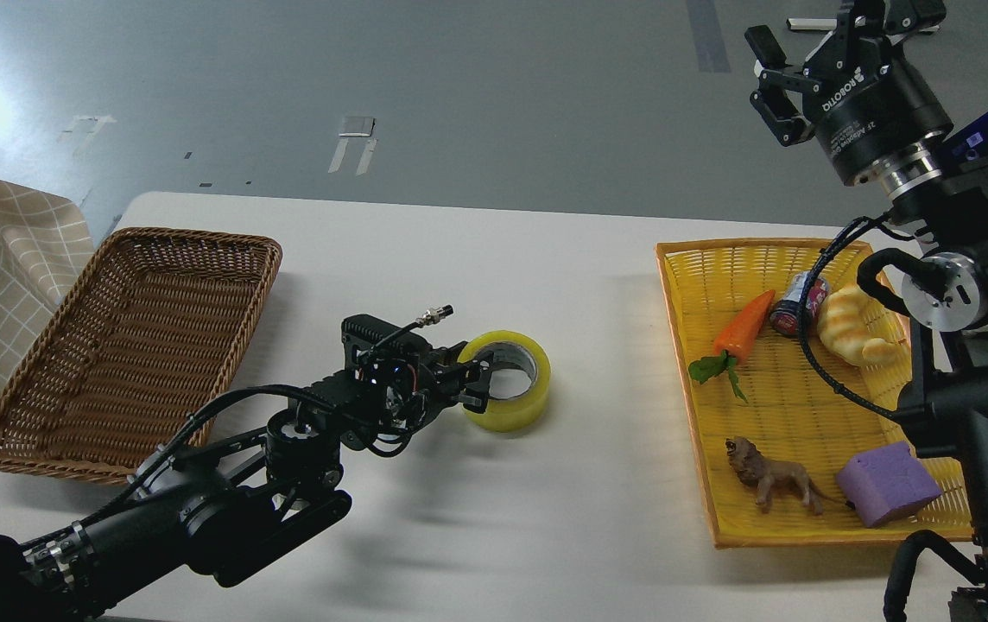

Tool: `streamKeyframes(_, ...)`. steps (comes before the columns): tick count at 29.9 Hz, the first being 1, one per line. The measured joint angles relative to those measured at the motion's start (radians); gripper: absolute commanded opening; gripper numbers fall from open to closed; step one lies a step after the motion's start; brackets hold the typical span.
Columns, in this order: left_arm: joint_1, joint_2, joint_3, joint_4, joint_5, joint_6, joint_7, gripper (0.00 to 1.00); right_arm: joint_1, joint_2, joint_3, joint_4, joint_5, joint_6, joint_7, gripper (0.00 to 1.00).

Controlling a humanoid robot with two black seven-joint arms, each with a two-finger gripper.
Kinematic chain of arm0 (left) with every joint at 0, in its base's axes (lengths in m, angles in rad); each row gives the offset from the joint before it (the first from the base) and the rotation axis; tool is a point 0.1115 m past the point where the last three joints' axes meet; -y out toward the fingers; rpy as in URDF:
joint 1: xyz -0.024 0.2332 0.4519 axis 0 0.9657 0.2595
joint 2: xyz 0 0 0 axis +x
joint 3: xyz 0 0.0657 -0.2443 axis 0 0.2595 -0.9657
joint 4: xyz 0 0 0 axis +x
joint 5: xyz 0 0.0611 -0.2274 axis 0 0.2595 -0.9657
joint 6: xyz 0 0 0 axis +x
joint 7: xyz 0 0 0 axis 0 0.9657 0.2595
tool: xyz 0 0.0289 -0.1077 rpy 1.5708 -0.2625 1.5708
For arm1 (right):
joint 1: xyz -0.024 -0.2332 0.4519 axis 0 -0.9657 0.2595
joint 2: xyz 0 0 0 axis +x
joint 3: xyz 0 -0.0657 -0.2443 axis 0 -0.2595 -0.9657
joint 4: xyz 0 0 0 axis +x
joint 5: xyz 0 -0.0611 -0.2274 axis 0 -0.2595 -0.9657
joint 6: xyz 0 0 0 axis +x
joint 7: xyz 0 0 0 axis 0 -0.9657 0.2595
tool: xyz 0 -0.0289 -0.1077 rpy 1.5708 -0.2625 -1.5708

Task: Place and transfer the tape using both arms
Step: 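Lift the tape roll and carry it over the wicker basket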

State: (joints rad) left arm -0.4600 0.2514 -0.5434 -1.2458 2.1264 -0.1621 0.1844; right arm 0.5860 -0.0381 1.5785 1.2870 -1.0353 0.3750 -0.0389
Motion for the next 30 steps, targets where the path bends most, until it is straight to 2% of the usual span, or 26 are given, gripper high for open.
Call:
streamKeyframes(10, -0.023, 0.035, -0.002, -0.012, -0.086, -0.027, -0.001, 0.00, -0.011, 0.001, 0.000, 0.000, 0.000, -0.016, 0.000, 1.00)
streamKeyframes(15, -0.084, 0.084, -0.013, -0.028, -0.114, -0.027, 0.000, 0.00, -0.011, 0.001, -0.001, 0.000, 0.001, -0.016, 0.001, 1.00)
streamKeyframes(25, -0.297, 0.307, -0.011, -0.038, -0.276, -0.026, 0.001, 0.00, -0.009, 0.001, 0.000, 0.000, 0.001, -0.016, 0.001, 1.00)
streamKeyframes(30, -0.312, 0.446, -0.011, -0.037, -0.297, -0.012, 0.007, 0.00, -0.007, 0.004, -0.002, -0.003, 0.001, -0.016, 0.000, 1.00)
